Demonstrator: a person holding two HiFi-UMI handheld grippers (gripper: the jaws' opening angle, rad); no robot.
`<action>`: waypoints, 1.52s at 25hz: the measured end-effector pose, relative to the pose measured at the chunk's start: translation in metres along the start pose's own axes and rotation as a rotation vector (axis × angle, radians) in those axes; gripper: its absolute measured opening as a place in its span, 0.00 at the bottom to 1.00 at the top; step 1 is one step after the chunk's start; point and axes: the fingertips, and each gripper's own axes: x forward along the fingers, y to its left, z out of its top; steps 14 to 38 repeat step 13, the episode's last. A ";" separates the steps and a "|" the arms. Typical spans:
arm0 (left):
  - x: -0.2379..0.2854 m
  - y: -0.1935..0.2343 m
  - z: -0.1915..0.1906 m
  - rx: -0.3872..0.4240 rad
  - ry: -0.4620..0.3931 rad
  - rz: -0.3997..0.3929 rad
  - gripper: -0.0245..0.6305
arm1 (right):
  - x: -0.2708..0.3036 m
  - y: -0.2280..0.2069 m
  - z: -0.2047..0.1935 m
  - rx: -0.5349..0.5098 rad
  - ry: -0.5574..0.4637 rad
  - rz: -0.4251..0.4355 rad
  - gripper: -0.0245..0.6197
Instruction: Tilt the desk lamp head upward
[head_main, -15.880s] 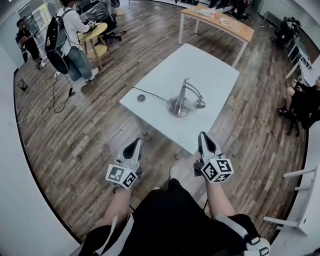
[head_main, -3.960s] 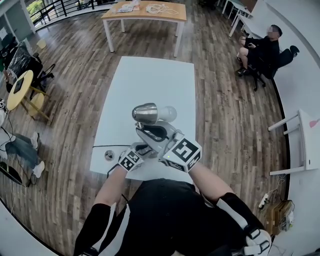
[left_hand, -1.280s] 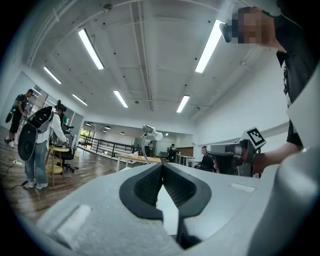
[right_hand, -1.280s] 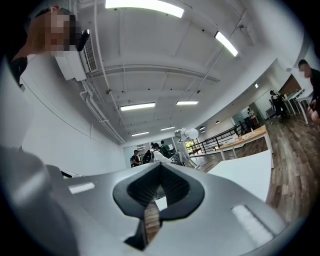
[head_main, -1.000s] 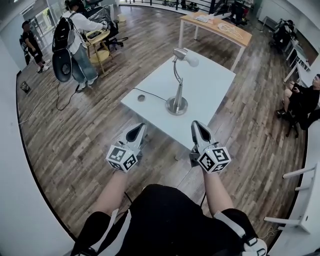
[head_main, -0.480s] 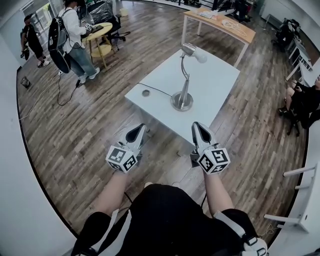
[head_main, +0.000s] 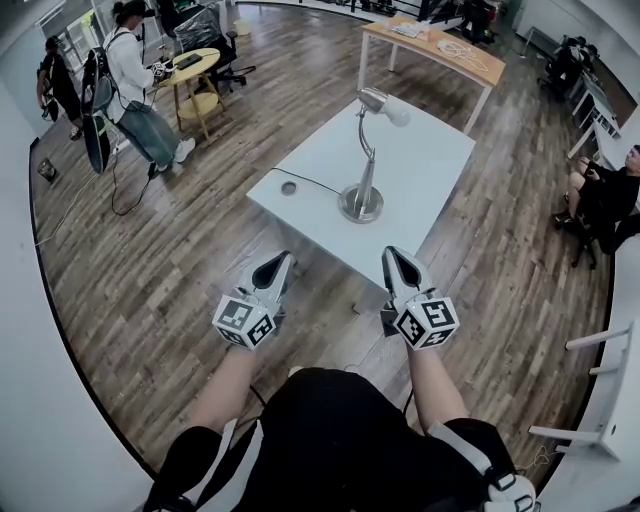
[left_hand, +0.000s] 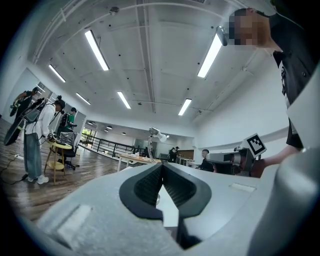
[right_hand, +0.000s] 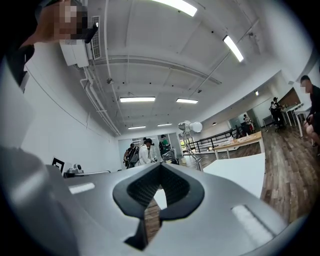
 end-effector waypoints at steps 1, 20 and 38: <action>0.001 -0.001 0.000 0.000 0.000 0.000 0.04 | -0.001 0.000 0.001 -0.001 0.001 0.001 0.04; 0.007 -0.009 -0.008 -0.013 0.014 -0.012 0.04 | -0.004 -0.004 -0.001 -0.010 0.025 0.012 0.04; 0.007 -0.009 -0.008 -0.013 0.014 -0.012 0.04 | -0.004 -0.004 -0.001 -0.010 0.025 0.012 0.04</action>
